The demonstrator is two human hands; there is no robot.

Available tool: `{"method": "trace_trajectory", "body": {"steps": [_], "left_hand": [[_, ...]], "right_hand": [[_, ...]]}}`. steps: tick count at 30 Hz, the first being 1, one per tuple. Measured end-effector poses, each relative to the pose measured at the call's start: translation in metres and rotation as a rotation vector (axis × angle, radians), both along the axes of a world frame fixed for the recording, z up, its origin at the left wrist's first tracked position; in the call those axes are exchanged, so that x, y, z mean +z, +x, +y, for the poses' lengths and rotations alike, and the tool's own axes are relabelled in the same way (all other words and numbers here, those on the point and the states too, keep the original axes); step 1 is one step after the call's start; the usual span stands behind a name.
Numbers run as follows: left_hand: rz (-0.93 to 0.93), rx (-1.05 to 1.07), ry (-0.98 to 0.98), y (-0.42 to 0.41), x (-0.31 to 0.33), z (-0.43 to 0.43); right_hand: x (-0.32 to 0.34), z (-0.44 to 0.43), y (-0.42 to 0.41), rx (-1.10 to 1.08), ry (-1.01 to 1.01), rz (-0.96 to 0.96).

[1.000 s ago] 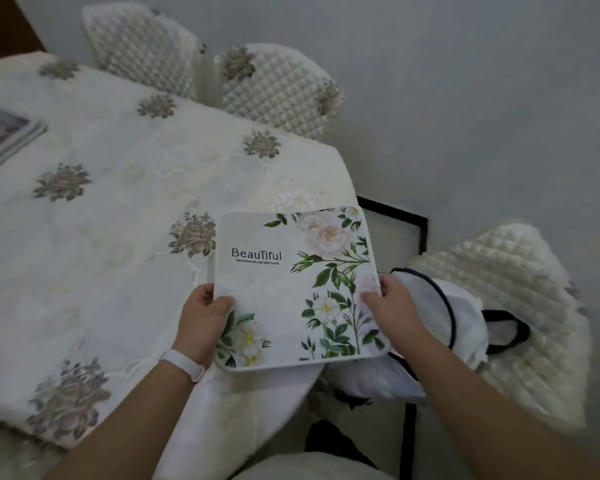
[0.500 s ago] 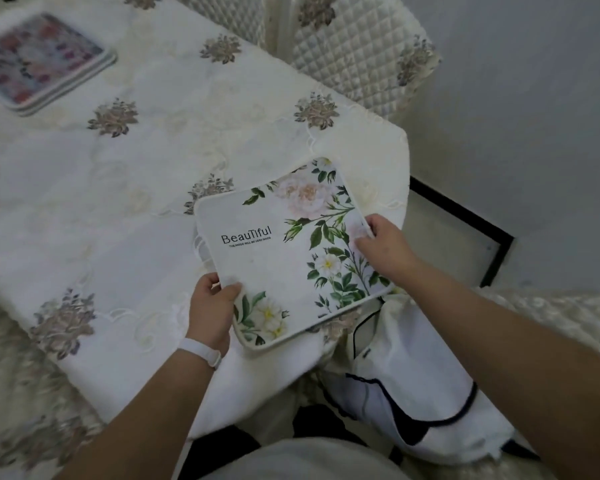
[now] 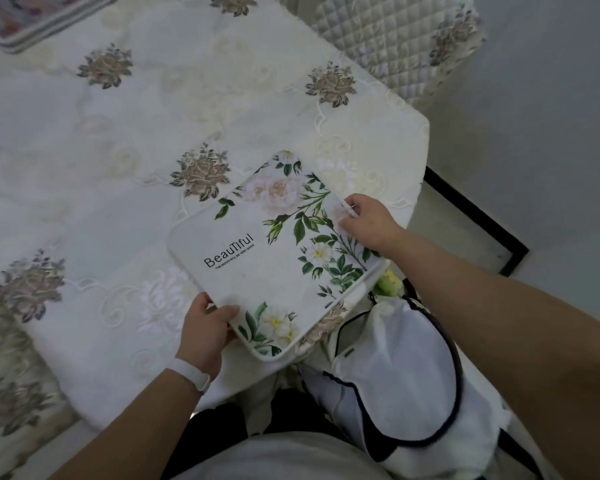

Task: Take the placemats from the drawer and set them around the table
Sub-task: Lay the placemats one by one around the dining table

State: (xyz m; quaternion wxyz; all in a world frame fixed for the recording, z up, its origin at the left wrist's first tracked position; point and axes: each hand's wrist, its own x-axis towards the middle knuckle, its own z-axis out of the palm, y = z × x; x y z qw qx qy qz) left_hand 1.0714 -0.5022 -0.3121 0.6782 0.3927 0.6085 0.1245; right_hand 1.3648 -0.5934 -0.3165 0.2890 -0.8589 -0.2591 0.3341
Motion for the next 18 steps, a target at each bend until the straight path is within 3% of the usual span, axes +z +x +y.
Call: {"method": "trace_trajectory", "body": {"steps": [5, 12, 18], "left_hand": [[0.053, -0.01, -0.018, -0.018, -0.014, 0.009], [0.103, -0.081, -0.033, -0.029, -0.026, 0.013], [0.148, -0.078, 0.077, -0.035, -0.025, 0.016]], "right_hand": [[-0.011, 0.0, -0.008, 0.013, -0.011, 0.047], [-0.012, 0.003, -0.015, 0.075, -0.034, -0.09], [-0.018, -0.002, -0.021, 0.052, -0.062, -0.112]]}}
